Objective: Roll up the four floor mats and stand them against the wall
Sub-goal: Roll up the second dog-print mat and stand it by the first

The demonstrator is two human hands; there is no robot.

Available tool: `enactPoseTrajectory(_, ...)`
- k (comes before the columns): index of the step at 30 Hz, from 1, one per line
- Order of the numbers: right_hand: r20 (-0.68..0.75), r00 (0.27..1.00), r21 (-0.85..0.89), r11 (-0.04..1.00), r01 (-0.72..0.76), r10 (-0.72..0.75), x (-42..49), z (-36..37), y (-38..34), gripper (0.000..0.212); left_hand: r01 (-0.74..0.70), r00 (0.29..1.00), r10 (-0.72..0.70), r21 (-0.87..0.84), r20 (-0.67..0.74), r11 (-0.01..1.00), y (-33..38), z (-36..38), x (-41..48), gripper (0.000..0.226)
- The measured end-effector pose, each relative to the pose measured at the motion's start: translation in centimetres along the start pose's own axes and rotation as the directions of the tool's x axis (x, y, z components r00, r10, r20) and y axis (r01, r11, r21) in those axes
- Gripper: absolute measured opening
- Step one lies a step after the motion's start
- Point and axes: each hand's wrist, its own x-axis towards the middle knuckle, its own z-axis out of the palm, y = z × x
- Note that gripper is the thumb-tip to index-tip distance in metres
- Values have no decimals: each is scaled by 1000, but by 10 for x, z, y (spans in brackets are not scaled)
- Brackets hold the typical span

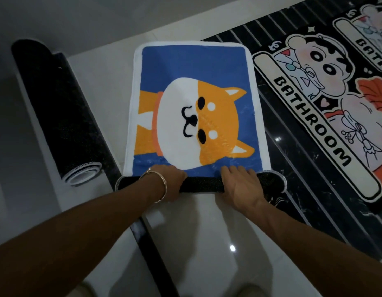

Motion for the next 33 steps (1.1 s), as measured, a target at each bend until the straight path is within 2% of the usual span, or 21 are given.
enactPoseTrajectory(3, 281, 959, 186, 982, -39, -15, 1, -6, 2, 22, -27, 999, 28, 23, -27, 999, -1, 1, -2, 31)
enactPoseTrajectory(8, 441, 894, 307, 949, -70, -77, 21, -18, 5, 21, 27, 941, 9, 102, -339, 994, -8, 18, -10, 30)
enactPoseTrajectory(10, 447, 892, 276, 959, -67, -67, 21, -18, 5, 27, 44, 969, -28, 62, -246, 997, -7, 18, -9, 24)
enactPoseTrajectory(11, 412, 910, 249, 967, -54, -55, 19, -17, 6, 31, 37, 988, -30, 43, -152, 998, -5, 16, -7, 24)
enactPoseTrajectory(14, 188, 981, 117, 993, 34, -56, 7, -6, 5, 33, 8, 1000, -8, -34, 6, 999, -4, 12, 0, 28)
enactPoseTrajectory(16, 115, 991, 60, 996, 59, -65, 1, -2, 4, 31, -25, 995, 33, -86, 99, 996, -7, 4, 3, 28)
enactPoseTrajectory(17, 153, 986, 72, 996, 50, -60, 0, -2, 2, 31, -49, 986, 67, -118, 154, 992, -8, 1, 4, 27)
enactPoseTrajectory(19, 336, 939, 157, 987, 28, -80, 2, -6, 1, 31, -96, 964, 129, -149, 232, 984, -7, -2, 5, 27)
enactPoseTrajectory(21, 495, 857, 243, 970, 24, -146, 8, -11, 1, 31, -96, 967, 129, -155, 218, 983, -6, 2, 3, 30)
enactPoseTrajectory(23, 574, 799, 298, 955, 3, -181, 13, -15, 2, 31, -59, 989, 78, -149, 124, 987, -6, 10, -2, 38)
enactPoseTrajectory(26, 606, 778, 311, 949, -39, -167, 17, -22, 3, 34, -37, 996, 35, -26, -82, 999, -6, 24, -9, 45)
enactPoseTrajectory(28, 619, 767, 343, 937, -70, -169, 15, -22, 1, 34, -19, 988, 24, 33, -151, 999, -2, 32, -12, 44)
enactPoseTrajectory(31, 601, 787, 319, 945, -75, -140, 10, -13, 1, 34, -17, 1000, 17, -27, -10, 999, 4, 35, -12, 40)
enactPoseTrajectory(33, 475, 873, 244, 970, -7, -113, 3, 0, 2, 35, -38, 995, 44, -66, 91, 997, 4, 31, -9, 40)
